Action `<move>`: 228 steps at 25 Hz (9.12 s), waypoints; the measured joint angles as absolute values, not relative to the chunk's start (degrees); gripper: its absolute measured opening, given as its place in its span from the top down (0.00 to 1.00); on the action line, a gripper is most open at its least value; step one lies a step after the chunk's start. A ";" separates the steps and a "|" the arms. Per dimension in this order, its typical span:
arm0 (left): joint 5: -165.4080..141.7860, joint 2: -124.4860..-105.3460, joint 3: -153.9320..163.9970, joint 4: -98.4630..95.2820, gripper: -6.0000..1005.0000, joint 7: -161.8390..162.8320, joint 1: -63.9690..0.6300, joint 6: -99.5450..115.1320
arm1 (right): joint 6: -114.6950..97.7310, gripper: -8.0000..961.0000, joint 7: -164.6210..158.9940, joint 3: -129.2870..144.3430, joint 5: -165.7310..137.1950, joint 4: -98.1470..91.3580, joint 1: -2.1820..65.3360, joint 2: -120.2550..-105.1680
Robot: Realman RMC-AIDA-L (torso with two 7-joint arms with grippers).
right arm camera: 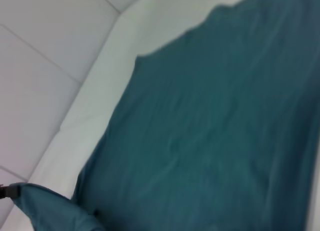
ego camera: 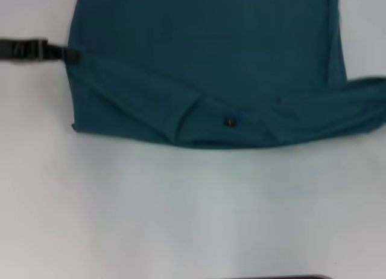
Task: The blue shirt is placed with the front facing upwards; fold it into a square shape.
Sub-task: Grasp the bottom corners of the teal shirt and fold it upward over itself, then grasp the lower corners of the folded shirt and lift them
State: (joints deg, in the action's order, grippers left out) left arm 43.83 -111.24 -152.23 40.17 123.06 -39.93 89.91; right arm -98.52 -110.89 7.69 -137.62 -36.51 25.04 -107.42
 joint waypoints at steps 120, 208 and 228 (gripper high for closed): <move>70.26 -122.52 -151.20 35.88 0.43 104.72 -38.12 58.56 | -59.18 0.41 -95.39 30.30 -116.99 -38.57 32.87 -115.89; 65.05 -120.47 -141.94 39.81 0.43 106.90 -30.51 67.59 | -63.70 0.97 -116.09 34.11 -131.15 -30.71 34.23 -112.41; 57.94 -120.53 -141.94 37.52 0.43 107.55 -30.76 57.73 | -64.02 0.97 -116.45 34.10 -131.13 -30.63 34.36 -112.41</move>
State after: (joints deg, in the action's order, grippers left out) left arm 57.94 -120.53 -141.94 37.52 107.55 -30.76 57.73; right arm -64.02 -116.45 34.10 -131.13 -30.63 34.36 -112.41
